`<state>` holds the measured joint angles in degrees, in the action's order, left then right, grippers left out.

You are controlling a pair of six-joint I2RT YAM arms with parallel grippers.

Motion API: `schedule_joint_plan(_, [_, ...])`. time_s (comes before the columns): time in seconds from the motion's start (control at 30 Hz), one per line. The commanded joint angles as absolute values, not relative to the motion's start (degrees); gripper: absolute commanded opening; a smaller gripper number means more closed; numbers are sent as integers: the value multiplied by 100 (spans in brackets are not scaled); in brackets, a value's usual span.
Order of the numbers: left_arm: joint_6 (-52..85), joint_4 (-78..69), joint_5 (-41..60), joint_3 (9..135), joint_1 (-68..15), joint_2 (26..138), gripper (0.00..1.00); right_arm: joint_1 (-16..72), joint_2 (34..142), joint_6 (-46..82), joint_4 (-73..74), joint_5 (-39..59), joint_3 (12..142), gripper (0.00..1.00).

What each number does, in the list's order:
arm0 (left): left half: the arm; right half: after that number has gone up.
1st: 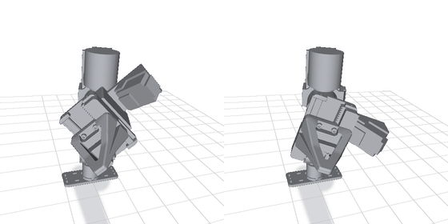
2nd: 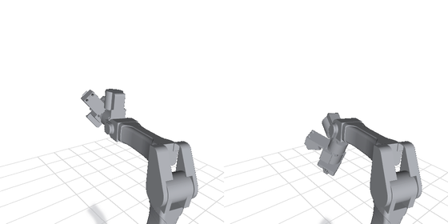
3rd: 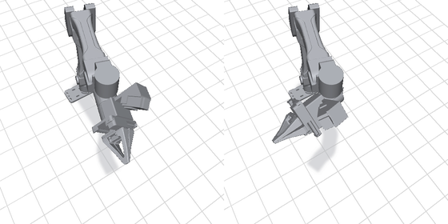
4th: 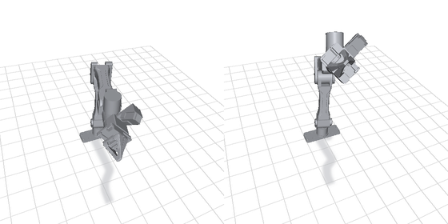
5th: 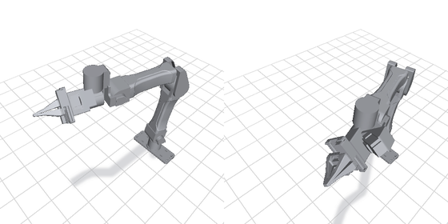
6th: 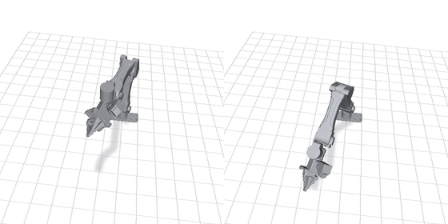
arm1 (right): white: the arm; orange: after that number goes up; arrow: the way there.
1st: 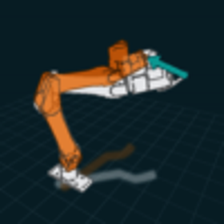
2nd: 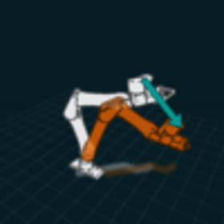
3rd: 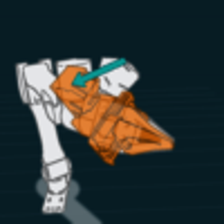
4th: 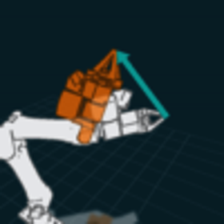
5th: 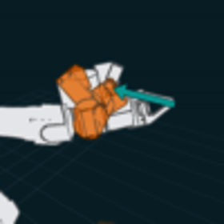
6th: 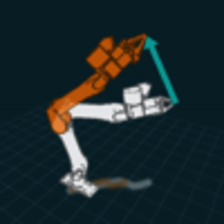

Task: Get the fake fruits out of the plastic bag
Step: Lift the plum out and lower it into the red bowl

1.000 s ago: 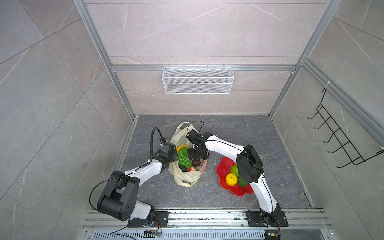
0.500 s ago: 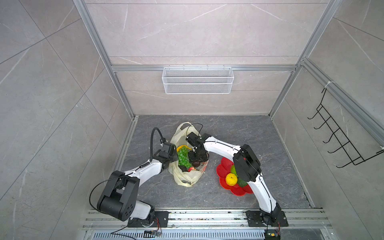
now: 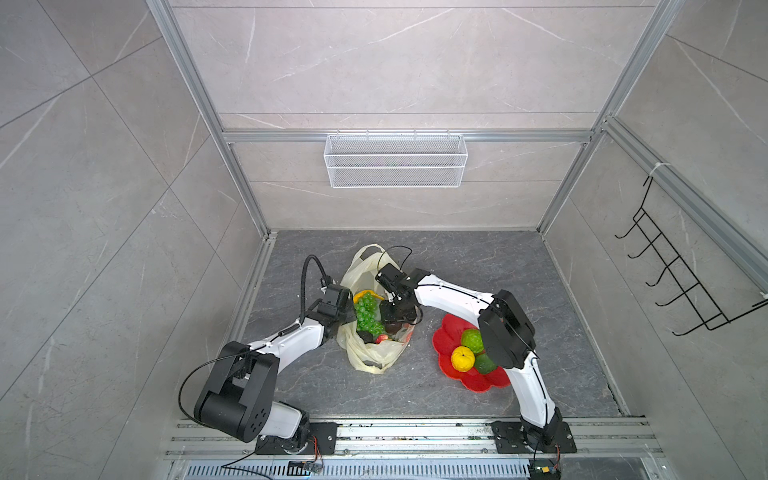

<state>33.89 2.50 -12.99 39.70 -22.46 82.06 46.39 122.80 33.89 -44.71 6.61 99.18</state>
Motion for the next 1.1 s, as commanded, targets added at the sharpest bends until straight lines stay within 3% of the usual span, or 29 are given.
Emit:
schedule_joint_plan(0.0, [3258,172,-1356,4131,-2225,8121,8,4677,11375,3563,-3684,312,9369,51])
schedule_joint_plan(0.27, [3261,177,-1379,4113,-2229,8086,8,4817,9397,3741,-2420,-905,7255,48])
schedule_joint_plan(0.6, [3232,198,-1432,4113,-2231,8042,8,5830,7098,4898,-3135,-3352,5212,45])
schedule_joint_plan(0.87, [3226,194,-1457,4122,-2225,8077,8,6970,6407,6797,-4352,-4675,4544,44])
schedule_joint_plan(1.07, [3232,185,-1428,4131,-2225,8105,8,7473,6600,8238,-5081,-4850,4269,43])
